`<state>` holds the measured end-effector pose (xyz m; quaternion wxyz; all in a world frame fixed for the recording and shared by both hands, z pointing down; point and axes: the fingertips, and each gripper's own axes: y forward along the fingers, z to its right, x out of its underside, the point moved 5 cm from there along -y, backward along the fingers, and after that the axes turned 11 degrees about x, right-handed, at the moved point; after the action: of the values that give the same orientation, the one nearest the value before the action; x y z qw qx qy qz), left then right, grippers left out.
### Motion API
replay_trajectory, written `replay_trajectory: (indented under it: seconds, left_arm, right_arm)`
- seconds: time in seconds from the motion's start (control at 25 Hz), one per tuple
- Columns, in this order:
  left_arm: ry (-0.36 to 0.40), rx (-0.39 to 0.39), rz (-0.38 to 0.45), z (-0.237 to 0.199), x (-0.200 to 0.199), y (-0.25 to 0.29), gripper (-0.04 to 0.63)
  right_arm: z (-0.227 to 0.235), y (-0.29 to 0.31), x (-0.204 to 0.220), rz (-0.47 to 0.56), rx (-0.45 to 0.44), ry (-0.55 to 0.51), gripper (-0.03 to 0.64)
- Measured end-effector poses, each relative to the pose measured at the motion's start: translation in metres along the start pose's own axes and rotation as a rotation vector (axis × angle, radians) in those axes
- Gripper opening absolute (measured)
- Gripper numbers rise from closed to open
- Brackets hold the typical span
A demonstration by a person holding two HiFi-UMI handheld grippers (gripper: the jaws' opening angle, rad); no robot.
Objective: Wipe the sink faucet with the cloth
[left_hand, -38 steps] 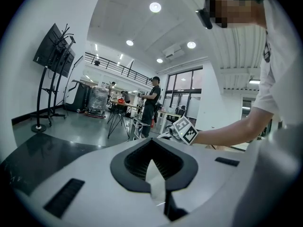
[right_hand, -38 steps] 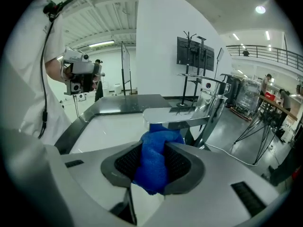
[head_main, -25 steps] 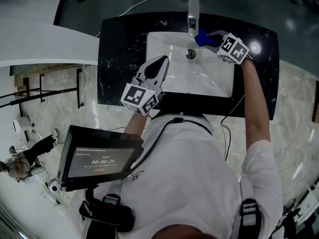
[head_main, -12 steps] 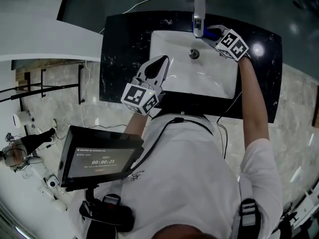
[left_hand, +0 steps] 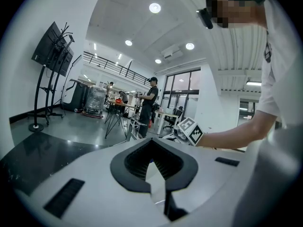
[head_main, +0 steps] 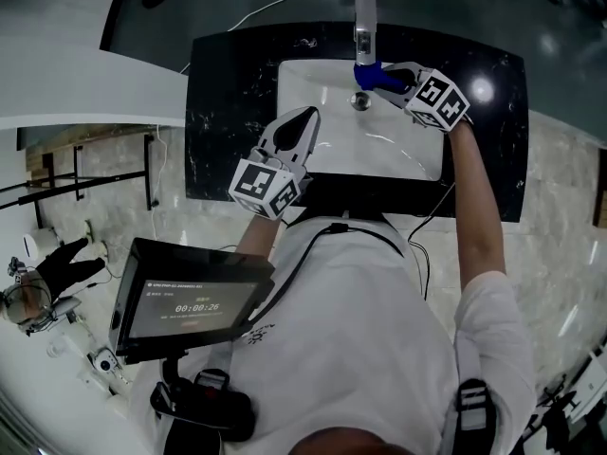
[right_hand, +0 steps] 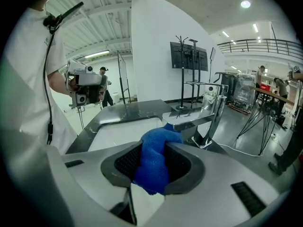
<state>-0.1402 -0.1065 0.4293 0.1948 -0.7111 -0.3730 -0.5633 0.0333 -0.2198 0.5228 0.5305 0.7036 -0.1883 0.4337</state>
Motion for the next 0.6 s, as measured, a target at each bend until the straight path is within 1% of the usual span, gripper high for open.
replay_trajectory:
  seconds: [0.12, 0.24, 0.36, 0.6]
  left_arm:
    - [0.004, 0.013, 0.005, 0.001, -0.001, 0.003, -0.012]
    - [0.01, 0.026, 0.01, 0.002, -0.002, 0.003, -0.012]
    - [0.011, 0.042, 0.014, 0.005, -0.002, 0.004, -0.012]
    - [0.024, 0.082, 0.024, 0.011, -0.008, 0.014, -0.012]
  right_arm:
    - [-0.009, -0.006, -0.003, 0.017, 0.021, 0.005, 0.126]
    - [-0.02, -0.013, -0.006, 0.036, 0.067, 0.024, 0.126]
    - [-0.028, -0.023, -0.01, 0.079, 0.144, 0.063, 0.126]
    - [-0.036, -0.053, -0.024, 0.19, 0.334, 0.12, 0.126]
